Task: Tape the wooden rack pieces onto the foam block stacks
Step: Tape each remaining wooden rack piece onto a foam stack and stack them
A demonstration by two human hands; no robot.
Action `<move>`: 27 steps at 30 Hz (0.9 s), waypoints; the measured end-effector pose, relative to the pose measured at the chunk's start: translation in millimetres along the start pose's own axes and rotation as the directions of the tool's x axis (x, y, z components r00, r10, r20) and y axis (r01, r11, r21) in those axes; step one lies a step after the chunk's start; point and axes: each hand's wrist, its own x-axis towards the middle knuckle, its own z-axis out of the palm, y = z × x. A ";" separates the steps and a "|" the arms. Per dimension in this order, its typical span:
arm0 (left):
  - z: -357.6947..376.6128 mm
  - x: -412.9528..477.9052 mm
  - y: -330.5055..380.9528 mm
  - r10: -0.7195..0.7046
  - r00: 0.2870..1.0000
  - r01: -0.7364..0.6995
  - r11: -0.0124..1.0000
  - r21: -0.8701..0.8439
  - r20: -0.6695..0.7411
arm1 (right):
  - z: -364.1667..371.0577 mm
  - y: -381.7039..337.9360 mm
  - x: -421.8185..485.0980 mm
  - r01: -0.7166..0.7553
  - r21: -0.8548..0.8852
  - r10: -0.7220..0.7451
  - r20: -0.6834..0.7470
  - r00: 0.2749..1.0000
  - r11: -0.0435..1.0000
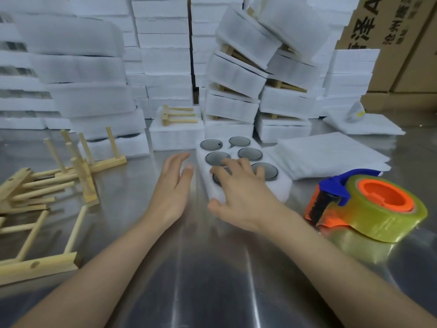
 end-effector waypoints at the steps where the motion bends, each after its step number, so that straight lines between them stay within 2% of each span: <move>1: -0.1 1.1 -1.0 -0.021 1.000 0.021 0.999 -0.035 0.015 | 1.3 -8.4 -1.0 0.051 0.033 -0.050 -0.013 0.999 0.998; 2: -0.2 2.0 -2.2 -0.052 0.998 0.054 0.996 -0.077 0.036 | 1.3 -15.0 -1.5 0.096 0.123 -0.093 -0.031 0.995 0.988; 4: -0.9 3.3 -4.8 -0.108 0.990 0.122 0.979 -0.166 0.089 | -9.3 -16.1 0.8 0.106 0.436 -0.087 -0.064 0.994 0.894; 5: -1.5 3.8 -5.8 -0.122 0.985 0.144 0.971 -0.190 0.120 | -17.3 -8.6 3.7 0.062 0.551 -0.012 -0.094 0.995 0.832; 6: -2.2 3.8 -6.4 -0.133 0.979 0.163 0.967 -0.195 0.157 | -25.5 4.8 8.6 -0.002 0.585 0.103 -0.139 0.985 0.811; 7: -3.1 3.8 -6.6 -0.142 0.970 0.180 0.965 -0.190 0.196 | -34.4 21.3 14.6 -0.089 0.542 0.221 -0.182 0.958 0.835; 9: -5.8 3.6 -8.0 -0.145 0.956 0.197 0.962 -0.188 0.256 | -50.6 63.5 26.8 -0.359 0.302 0.421 -0.172 0.890 0.883; 11: -8.0 2.9 -8.9 -0.140 0.950 0.200 0.960 -0.197 0.279 | -59.3 106.7 36.9 -0.604 0.063 0.605 0.008 0.796 0.794; 12: -8.4 2.2 -8.3 -0.141 0.950 0.198 0.962 -0.189 0.278 | -59.9 123.2 40.4 -0.660 -0.015 0.657 0.118 0.745 0.751; 14: -9.5 1.2 -5.9 -0.133 0.954 0.178 0.972 -0.151 0.269 | -57.2 143.9 43.0 -0.692 -0.096 0.686 0.286 0.669 0.715; 16: -9.9 1.1 -5.7 -0.121 0.961 0.157 0.979 -0.128 0.250 | -51.0 149.0 40.3 -0.687 -0.138 0.686 0.338 0.645 0.714; 22: -8.5 2.2 -6.3 -0.102 0.970 0.139 0.977 -0.160 0.222 | -47.7 155.2 40.8 -0.703 -0.143 0.707 0.304 0.639 0.697; 25: -7.3 2.8 -7.3 -0.106 0.970 0.141 0.978 -0.152 0.220 | -59.1 152.1 39.8 -0.720 -0.006 0.696 0.259 0.669 0.694; 27: -7.8 3.2 -7.7 -0.108 0.971 0.140 0.980 -0.141 0.216 | -74.5 142.8 37.6 -0.701 0.127 0.691 0.119 0.713 0.702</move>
